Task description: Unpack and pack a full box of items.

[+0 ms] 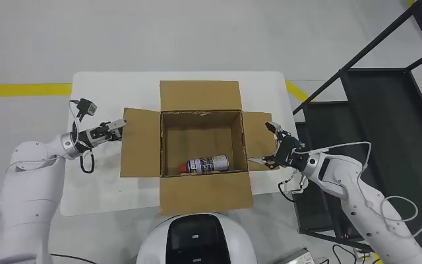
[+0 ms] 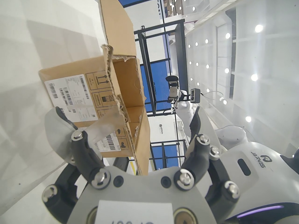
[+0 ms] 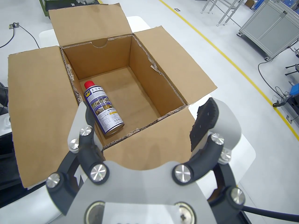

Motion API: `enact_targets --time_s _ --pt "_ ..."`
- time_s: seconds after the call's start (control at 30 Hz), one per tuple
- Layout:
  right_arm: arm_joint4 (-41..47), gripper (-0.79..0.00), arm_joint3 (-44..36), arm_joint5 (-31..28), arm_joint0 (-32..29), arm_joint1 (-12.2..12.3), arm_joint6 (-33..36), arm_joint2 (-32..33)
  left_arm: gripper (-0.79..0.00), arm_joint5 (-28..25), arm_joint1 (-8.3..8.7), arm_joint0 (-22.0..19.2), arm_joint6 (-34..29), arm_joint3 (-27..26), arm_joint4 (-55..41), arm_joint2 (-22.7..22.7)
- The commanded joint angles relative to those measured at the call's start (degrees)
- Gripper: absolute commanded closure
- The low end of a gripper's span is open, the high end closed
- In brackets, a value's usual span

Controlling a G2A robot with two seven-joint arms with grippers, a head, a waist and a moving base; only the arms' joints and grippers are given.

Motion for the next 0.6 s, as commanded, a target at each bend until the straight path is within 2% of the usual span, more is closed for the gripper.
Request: enact_targets --time_s 0.0,0.03,0.07,0.1,0.13,0.57 --pt "-0.01 -0.785 0.00 0.00 -0.01 0.00 -0.01 0.00 -0.505 -0.87 0.17 -0.31 0.91 0.25 1.64 1.13" --pt "-0.01 -0.785 0.00 0.00 -0.01 0.00 -0.01 0.00 -0.366 -1.12 0.21 -0.62 1.16 0.61 1.66 1.59" --pt "-0.01 -0.785 0.00 0.00 -0.01 0.00 -0.01 0.00 -0.262 -1.39 0.24 -0.97 1.43 1.09 1.69 2.01" --pt "-0.01 -0.785 0.00 0.00 -0.01 0.00 -0.01 0.00 -0.089 -1.58 0.27 -1.34 1.62 1.54 1.75 2.42" --pt "-0.01 -0.785 0.00 0.00 -0.01 0.00 -0.01 0.00 0.000 -1.69 0.30 -1.68 1.73 1.89 1.78 2.85" --pt "-0.01 -0.785 0.00 0.00 -0.01 0.00 -0.01 0.00 0.000 -5.34 0.09 -4.47 5.38 4.57 -2.35 7.69"
